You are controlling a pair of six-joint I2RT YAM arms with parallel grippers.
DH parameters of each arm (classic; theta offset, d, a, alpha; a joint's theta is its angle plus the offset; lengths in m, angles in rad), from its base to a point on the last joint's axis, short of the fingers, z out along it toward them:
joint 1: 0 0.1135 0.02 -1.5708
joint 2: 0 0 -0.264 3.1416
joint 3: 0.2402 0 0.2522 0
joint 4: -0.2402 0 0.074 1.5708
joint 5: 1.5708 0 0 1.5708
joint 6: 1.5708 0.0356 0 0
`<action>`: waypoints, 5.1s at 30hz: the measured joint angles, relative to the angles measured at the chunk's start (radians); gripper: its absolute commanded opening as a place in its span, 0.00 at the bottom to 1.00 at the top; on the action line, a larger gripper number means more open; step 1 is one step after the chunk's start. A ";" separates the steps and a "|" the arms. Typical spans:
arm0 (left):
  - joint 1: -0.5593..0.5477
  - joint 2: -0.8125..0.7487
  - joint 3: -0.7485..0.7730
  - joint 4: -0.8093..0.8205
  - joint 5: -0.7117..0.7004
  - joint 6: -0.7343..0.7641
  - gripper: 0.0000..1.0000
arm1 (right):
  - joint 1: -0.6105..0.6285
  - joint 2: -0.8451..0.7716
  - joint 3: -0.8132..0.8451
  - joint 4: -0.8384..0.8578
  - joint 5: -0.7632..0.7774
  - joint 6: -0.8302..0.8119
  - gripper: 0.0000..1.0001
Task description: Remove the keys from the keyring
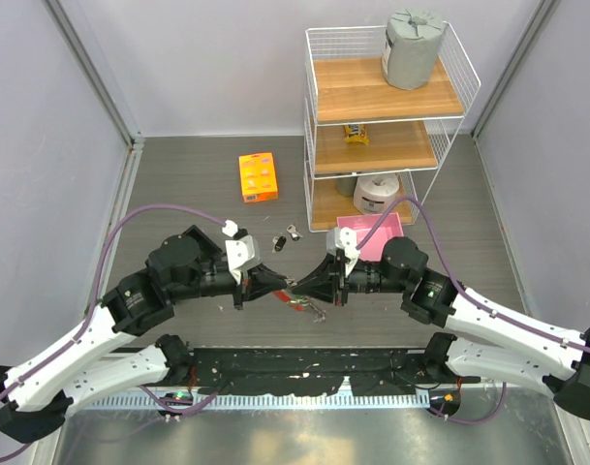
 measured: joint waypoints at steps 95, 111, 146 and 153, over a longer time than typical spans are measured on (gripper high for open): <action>0.099 -0.043 -0.104 0.171 0.094 -0.180 0.00 | 0.103 -0.013 0.069 -0.175 0.266 -0.125 0.51; 0.099 -0.044 -0.102 0.167 0.107 -0.179 0.00 | 0.103 -0.002 0.097 -0.191 0.241 -0.171 0.05; 0.416 0.546 -0.132 0.184 -0.103 -0.249 0.00 | 0.041 -0.083 -0.042 -0.353 0.401 -0.019 0.05; 0.498 0.793 -0.078 0.259 -0.079 -0.282 0.56 | 0.027 -0.097 -0.056 -0.356 0.413 0.024 0.05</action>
